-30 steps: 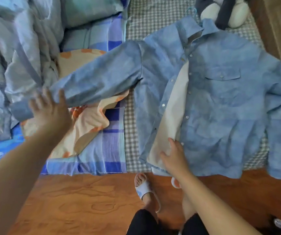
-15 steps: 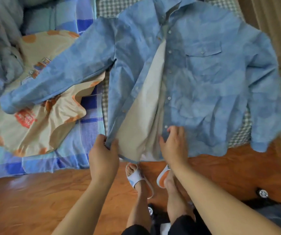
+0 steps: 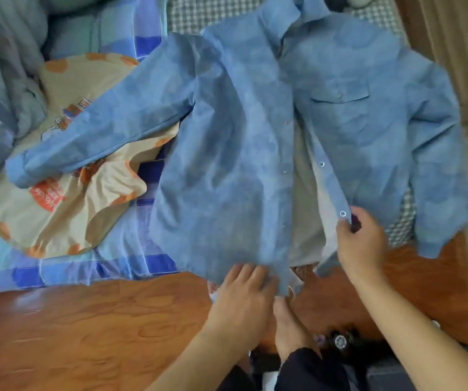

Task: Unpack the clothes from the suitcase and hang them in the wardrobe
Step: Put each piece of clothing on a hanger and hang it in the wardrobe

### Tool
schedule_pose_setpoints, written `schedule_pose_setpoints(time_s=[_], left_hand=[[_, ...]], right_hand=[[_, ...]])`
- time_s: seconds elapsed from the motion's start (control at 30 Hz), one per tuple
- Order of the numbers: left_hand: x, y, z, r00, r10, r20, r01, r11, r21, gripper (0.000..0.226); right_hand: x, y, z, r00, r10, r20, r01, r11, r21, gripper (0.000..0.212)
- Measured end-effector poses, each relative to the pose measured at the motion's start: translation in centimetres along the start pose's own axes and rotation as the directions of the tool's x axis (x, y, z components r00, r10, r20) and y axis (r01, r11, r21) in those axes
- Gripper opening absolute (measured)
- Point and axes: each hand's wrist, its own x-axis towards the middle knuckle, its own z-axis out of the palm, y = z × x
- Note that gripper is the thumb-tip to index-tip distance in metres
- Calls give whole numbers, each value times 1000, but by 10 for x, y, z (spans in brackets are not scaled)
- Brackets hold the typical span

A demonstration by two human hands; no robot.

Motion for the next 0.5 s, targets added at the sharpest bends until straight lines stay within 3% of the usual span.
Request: schedule_pose_setpoints(time_s=[0.07, 0.1, 0.13, 0.2, 0.27, 0.33, 0.43, 0.5], left_hand=[[25, 3, 28, 954, -191, 230, 206, 978, -40, 49], [36, -3, 35, 918, -294, 267, 329, 940, -96, 50], [46, -8, 41, 905, -364, 221, 405, 896, -182, 46], [68, -13, 41, 883, -469, -8, 444, 842, -307, 31], [93, -14, 41, 817, -564, -124, 476, 779, -408, 29], [120, -9, 44, 754, -648, -112, 541, 708, -454, 40], [154, -5, 57, 670, -737, -95, 685, 662, -305, 62], [164, -6, 66, 641, -758, -119, 723, 649, -237, 56]], right_hand=[[-11, 1, -32, 999, 35, 9, -35, 998, 50, 13], [-14, 1, -42, 999, 36, 14, -37, 997, 62, 12], [-14, 2, -47, 999, 36, 16, -37, 997, 72, 11], [-15, 6, -45, 999, 28, 27, -30, 996, 88, 11], [-15, 7, -30, 997, 22, 72, -29, 994, 101, 11], [-17, 8, -8, 991, 3, 131, -17, 994, 106, 11], [-20, 11, 22, 981, 43, 187, -67, 990, 126, 12], [-22, 12, 31, 976, 90, 199, -120, 983, 142, 13]])
